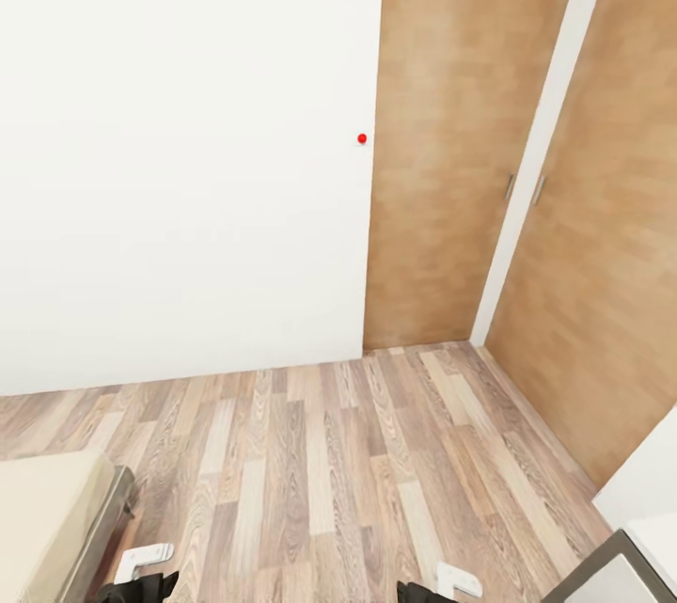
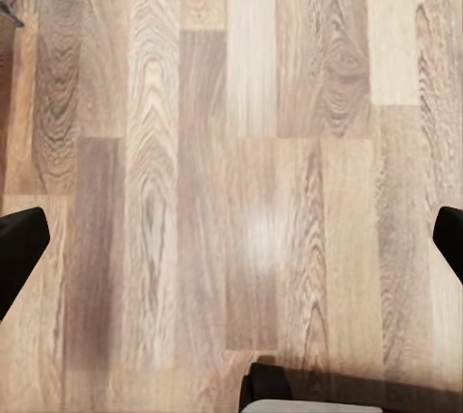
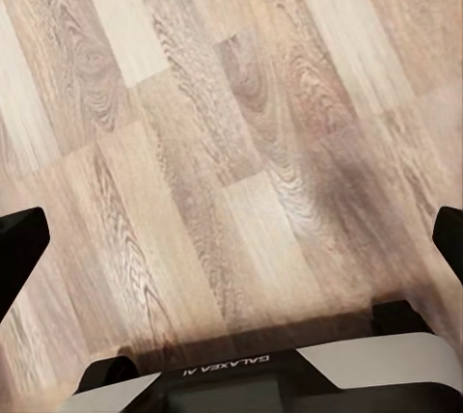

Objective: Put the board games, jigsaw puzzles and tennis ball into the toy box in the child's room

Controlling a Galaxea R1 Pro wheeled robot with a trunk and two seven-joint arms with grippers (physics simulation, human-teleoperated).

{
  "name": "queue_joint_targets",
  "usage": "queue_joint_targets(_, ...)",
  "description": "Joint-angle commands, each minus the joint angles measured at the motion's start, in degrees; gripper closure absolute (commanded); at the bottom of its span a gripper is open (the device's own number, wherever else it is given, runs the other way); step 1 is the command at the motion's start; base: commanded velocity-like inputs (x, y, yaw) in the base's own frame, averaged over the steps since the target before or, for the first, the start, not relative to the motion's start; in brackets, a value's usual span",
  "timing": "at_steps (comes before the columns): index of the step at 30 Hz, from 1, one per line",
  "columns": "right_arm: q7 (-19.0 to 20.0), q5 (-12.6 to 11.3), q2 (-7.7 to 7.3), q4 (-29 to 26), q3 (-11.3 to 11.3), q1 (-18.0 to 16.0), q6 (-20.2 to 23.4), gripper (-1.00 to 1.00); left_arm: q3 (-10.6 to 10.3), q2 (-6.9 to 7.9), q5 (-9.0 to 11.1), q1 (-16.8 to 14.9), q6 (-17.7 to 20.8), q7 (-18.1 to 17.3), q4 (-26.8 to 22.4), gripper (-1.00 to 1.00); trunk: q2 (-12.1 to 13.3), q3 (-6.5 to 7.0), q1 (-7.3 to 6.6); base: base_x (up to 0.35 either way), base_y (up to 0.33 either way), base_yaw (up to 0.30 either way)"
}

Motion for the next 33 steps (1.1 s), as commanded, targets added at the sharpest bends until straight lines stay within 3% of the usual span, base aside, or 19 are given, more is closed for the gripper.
queue_joint_targets(1, -0.30, -0.55, 0.06, -0.02, 0.50, -0.05, -0.23, -1.00, 0.03, 0.01, 0.46, -0.06, -0.08, -0.32, 0.10, -1.00, -0.13, -0.22, 0.03, 0.000, 0.000, 0.110)
queue_joint_targets(15, -0.29, -0.48, 0.01, -0.02, 0.43, 0.11, -0.62, -1.00, 0.03, 0.01, 0.46, -0.01, -0.02, -0.32, 0.10, -1.00, -0.13, -0.84, 0.03, 0.000, -0.082, 0.108)
queue_joint_targets(33, -0.30, 0.45, 0.24, -0.02, 0.76, 0.12, -0.65, -1.00, 0.03, 0.01, 0.54, 0.00, 0.13, -0.31, 0.10, -1.00, -0.13, -0.85, 0.03, 0.000, -0.003, 0.279)
